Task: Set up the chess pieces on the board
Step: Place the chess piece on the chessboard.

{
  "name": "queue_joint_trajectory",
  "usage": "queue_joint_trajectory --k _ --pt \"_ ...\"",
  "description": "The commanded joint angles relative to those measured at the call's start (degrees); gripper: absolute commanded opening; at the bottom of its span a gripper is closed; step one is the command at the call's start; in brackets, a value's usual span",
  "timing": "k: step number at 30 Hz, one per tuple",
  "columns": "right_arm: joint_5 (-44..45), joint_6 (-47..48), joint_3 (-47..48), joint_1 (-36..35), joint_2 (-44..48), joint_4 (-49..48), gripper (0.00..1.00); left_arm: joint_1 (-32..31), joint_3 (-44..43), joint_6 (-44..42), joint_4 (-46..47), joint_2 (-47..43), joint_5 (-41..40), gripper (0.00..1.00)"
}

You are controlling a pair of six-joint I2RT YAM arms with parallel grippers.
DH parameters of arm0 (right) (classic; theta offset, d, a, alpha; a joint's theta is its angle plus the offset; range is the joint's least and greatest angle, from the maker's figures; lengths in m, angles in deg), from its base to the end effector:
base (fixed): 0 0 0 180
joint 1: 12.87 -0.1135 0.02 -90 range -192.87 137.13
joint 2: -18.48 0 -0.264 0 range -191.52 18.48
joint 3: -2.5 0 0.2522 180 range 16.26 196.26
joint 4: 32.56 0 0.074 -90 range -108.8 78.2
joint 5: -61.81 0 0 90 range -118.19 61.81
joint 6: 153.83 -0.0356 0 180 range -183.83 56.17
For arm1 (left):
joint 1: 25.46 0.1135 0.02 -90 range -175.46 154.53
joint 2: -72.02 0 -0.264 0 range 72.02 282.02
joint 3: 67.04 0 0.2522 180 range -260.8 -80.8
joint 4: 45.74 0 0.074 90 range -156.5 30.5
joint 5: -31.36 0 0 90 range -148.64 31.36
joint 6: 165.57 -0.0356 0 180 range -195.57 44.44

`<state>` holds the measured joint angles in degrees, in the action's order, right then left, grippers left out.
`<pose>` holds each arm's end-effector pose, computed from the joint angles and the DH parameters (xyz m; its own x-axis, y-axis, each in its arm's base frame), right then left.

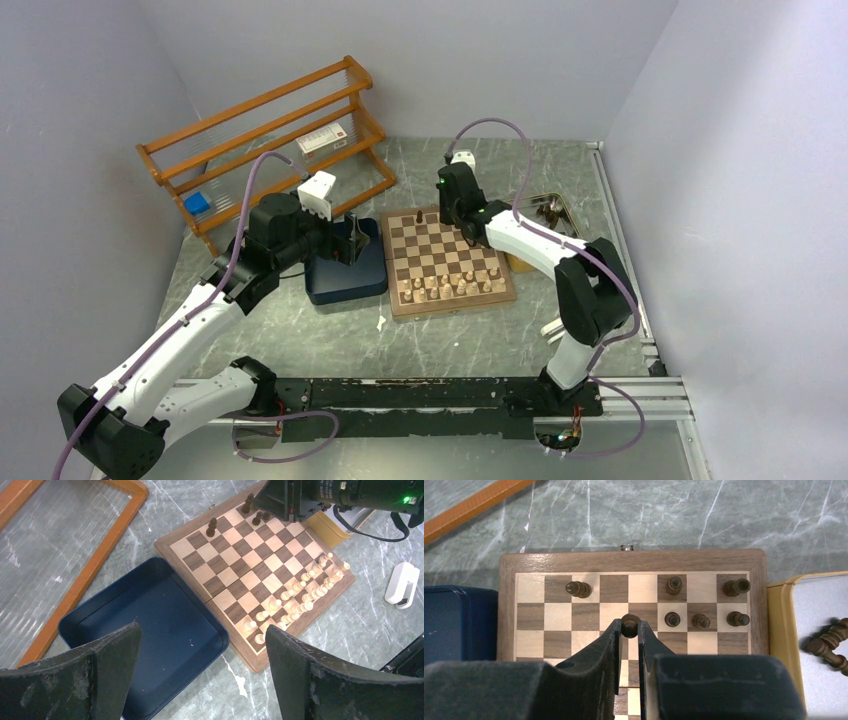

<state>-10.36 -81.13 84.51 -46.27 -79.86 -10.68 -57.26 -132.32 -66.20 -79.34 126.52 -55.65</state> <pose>0.3275 0.2029 0.2371 -0.5891 -0.0494 -0.8065 -0.1550 0.9865 0.0528 0.1821 -0.1151 0.3331 -0.4176 0.0676 -0.9061 0.5059 0.8457 -0.1700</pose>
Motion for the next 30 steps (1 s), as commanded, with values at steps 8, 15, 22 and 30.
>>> queue_joint_trajectory --k 8,15,22,30 --pt "2.44 -1.05 0.53 -1.74 -4.02 -1.33 0.16 -0.46 0.46 -0.60 1.20 -0.96 0.58 0.98" --pt "4.19 -0.67 -0.12 -1.86 -5.98 -2.26 0.16 -0.44 0.46 -0.59 1.29 -0.82 0.71 0.98" --pt "4.85 -0.65 -0.44 -1.84 -7.97 -3.29 0.16 -0.46 0.46 -0.62 1.20 -0.80 0.51 0.98" --pt "5.01 -0.72 -0.50 -1.84 -9.13 -3.85 0.16 -0.46 0.46 -0.63 1.18 -0.72 0.62 0.98"
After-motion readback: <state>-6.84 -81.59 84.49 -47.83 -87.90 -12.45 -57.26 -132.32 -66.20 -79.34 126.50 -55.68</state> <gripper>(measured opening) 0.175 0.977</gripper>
